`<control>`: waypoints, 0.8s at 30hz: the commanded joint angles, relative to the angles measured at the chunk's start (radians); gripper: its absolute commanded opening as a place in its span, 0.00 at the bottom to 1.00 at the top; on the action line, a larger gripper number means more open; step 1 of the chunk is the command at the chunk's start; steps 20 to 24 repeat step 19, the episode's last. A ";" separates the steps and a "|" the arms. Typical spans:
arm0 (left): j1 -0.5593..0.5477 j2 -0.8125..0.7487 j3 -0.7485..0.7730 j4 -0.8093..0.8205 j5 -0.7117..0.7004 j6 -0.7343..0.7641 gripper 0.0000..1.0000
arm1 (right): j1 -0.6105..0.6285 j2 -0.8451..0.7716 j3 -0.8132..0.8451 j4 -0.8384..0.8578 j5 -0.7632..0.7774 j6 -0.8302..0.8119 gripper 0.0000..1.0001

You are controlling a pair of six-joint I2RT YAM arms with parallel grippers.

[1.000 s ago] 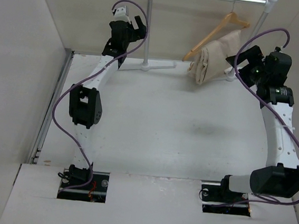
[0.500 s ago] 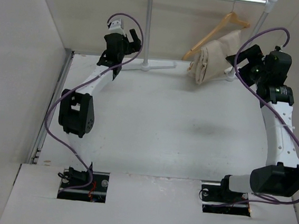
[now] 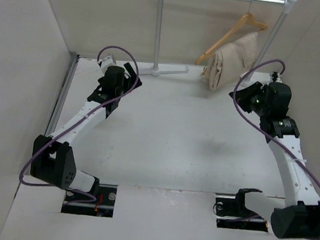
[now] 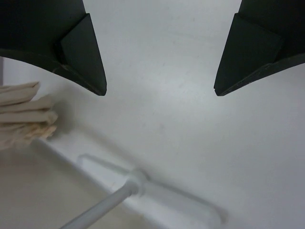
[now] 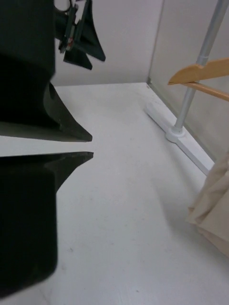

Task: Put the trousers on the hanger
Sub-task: Reset both arms

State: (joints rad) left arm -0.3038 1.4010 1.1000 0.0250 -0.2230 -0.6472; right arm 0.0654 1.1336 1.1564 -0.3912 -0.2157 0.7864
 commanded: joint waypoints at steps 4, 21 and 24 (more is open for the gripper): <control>-0.088 -0.069 -0.080 -0.394 -0.021 -0.066 1.00 | 0.050 -0.150 -0.214 0.057 0.041 -0.012 0.08; -0.266 -0.047 -0.032 -0.508 -0.012 -0.065 1.00 | 0.178 -0.163 -0.252 0.057 0.091 -0.027 0.80; -0.266 -0.047 -0.032 -0.508 -0.012 -0.065 1.00 | 0.178 -0.163 -0.252 0.057 0.091 -0.027 0.80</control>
